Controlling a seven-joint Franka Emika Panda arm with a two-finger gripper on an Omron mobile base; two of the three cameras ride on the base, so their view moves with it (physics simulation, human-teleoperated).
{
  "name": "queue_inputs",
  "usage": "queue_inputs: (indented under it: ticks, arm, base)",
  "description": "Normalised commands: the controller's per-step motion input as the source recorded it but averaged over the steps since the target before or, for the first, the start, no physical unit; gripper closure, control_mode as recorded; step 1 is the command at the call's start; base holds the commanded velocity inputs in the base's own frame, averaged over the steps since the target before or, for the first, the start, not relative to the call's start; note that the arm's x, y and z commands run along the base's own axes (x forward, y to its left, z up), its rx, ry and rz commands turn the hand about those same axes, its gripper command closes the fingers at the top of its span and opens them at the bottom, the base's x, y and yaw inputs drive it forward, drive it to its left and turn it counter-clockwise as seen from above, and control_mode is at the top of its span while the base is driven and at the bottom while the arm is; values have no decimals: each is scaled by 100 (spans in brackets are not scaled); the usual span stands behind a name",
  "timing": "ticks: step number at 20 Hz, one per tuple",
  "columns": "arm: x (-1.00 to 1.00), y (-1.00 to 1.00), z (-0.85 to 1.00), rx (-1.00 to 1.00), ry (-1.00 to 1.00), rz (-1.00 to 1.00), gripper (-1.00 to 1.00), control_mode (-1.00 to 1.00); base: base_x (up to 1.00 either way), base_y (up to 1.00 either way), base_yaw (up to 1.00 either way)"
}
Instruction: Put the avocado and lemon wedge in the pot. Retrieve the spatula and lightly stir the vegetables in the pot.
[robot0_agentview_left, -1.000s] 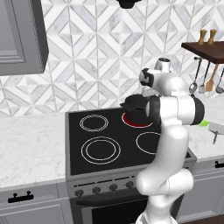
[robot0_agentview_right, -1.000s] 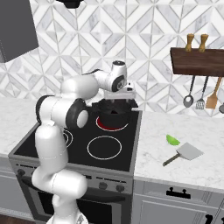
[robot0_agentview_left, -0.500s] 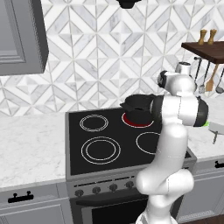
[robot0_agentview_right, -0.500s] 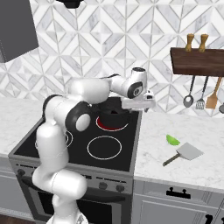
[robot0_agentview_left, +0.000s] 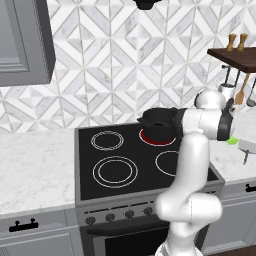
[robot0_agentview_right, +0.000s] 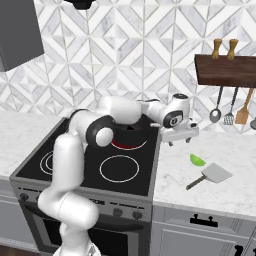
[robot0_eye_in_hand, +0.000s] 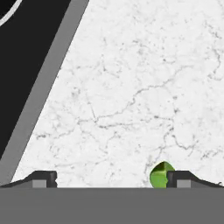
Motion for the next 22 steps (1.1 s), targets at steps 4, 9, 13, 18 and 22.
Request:
queue_inputs:
  ticks: [4,9,13,18,22]
  arm:
    - [-18,-54,-31,-1,15,50,-100,-100]
    - [0,-38,-15,0,17,42,-100,-100]
    - [4,-28,-12,0,12,21,-100,-100]
    - [1,-17,-4,1,4,7,-100,-100]
    - [6,0,-17,0,1,0,-100,-100]
  base:
    - [0,0,0]
    - [0,0,0]
    - [0,0,0]
    - [0,0,0]
    - [0,0,0]
